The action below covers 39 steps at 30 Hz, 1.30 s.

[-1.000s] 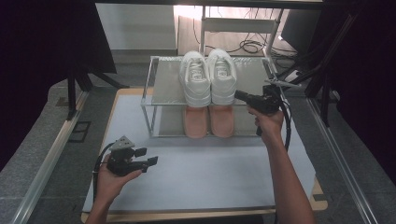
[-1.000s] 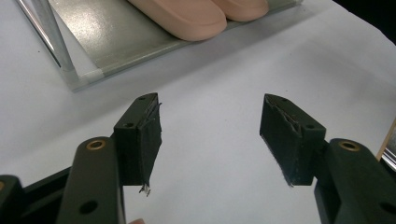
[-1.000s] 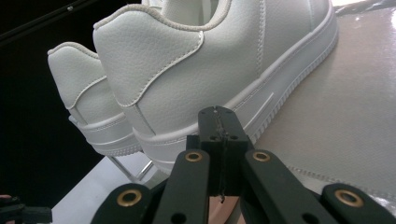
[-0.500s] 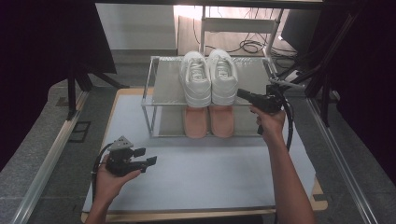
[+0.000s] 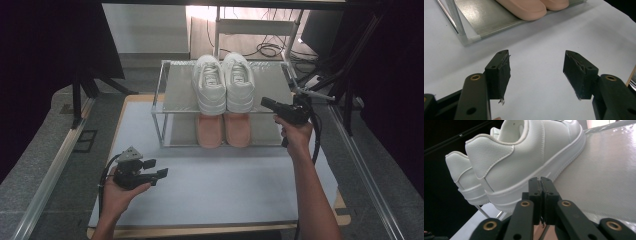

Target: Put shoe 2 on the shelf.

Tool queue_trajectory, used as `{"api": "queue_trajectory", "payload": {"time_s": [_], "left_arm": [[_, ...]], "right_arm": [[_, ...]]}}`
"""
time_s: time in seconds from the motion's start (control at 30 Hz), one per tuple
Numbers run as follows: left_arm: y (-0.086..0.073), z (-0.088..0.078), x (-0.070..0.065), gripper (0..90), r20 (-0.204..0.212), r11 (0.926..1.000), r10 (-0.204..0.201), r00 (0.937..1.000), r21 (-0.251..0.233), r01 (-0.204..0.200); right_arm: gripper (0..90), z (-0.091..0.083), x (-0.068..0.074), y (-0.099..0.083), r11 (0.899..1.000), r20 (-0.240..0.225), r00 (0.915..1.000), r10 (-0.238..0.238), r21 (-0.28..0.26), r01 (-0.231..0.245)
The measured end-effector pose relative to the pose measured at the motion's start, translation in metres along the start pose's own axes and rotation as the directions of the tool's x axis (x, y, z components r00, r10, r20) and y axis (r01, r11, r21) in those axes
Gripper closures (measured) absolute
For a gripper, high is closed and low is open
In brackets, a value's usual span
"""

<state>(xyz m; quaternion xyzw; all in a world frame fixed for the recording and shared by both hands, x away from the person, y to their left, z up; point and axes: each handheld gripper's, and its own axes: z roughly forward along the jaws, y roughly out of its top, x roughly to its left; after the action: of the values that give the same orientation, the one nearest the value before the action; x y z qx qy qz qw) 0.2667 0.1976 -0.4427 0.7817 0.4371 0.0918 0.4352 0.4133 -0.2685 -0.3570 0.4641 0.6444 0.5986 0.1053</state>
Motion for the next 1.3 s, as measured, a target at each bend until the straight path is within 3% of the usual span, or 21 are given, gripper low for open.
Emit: {"api": "queue_trajectory", "payload": {"time_s": [0.77, 1.3], "left_arm": [[0.000, -0.001, 0.001, 38.6, -0.003, 0.9999, 0.001, 1.0000, -0.012, -0.001], [0.000, 0.002, 0.000, 38.1, -0.002, 0.9999, 0.005, 1.0000, -0.011, -0.005]], "right_arm": [[70.3, -0.046, -0.007, -0.032, 0.998, -0.012, 0.9981, -0.060, -0.030, 0.060], [63.4, -0.073, -0.023, -0.087, 0.998, 0.010, 0.9984, -0.056, -0.014, 0.057]]}}
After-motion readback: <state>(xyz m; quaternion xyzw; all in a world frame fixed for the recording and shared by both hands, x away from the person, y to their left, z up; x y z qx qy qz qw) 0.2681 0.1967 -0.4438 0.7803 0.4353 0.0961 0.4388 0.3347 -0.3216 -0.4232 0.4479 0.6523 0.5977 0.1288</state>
